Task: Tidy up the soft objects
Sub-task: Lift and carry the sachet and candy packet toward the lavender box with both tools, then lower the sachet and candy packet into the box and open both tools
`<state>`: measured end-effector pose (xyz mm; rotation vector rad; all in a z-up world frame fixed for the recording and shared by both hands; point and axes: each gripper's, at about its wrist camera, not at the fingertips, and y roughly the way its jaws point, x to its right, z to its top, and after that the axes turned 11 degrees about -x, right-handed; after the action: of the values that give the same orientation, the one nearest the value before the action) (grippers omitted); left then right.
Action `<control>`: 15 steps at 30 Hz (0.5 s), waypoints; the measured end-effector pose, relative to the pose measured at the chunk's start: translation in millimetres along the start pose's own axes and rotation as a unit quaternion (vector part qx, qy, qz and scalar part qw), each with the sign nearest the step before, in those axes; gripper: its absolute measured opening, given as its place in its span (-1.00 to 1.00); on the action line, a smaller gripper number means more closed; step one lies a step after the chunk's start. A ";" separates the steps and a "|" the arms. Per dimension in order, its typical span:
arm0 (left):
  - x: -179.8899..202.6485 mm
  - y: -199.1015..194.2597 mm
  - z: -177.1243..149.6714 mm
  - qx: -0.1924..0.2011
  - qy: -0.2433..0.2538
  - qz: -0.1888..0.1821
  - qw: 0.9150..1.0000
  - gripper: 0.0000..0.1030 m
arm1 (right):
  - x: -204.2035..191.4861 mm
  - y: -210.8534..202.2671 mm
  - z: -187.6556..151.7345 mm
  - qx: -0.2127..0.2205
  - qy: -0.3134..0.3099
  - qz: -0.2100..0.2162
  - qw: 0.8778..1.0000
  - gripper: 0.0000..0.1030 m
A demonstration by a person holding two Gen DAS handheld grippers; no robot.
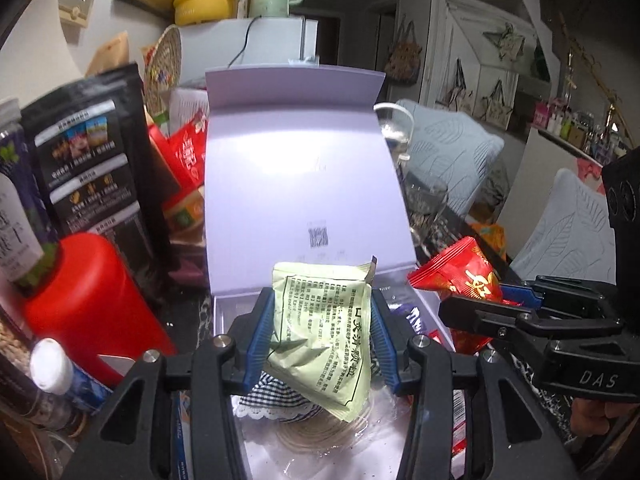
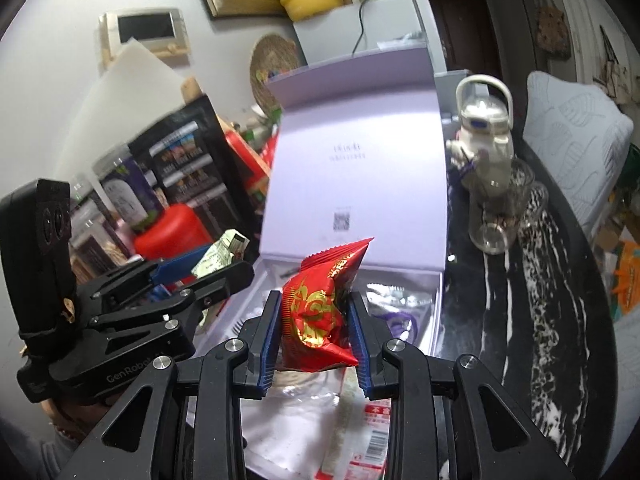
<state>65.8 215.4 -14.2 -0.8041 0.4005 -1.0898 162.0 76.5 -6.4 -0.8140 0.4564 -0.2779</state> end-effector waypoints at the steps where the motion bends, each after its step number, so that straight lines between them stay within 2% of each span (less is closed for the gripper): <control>1: -0.2 3.7 -0.5 -0.005 0.000 0.001 1.000 -0.12 | 1.2 3.1 -0.2 -0.005 0.001 0.000 1.000 -0.40; 9: -3.7 29.7 -4.7 -0.062 -0.011 -0.012 0.998 -0.12 | 13.5 26.2 -3.4 -0.043 0.014 0.005 0.999 -0.39; 15: -2.1 42.5 -7.6 -0.088 -0.010 -0.012 0.996 -0.12 | 20.3 40.5 -6.9 -0.067 0.022 0.009 0.997 -0.39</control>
<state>86.6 224.0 -51.1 -0.9763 0.4748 -1.0775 178.9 90.5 -46.6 -0.9351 0.5285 -0.2511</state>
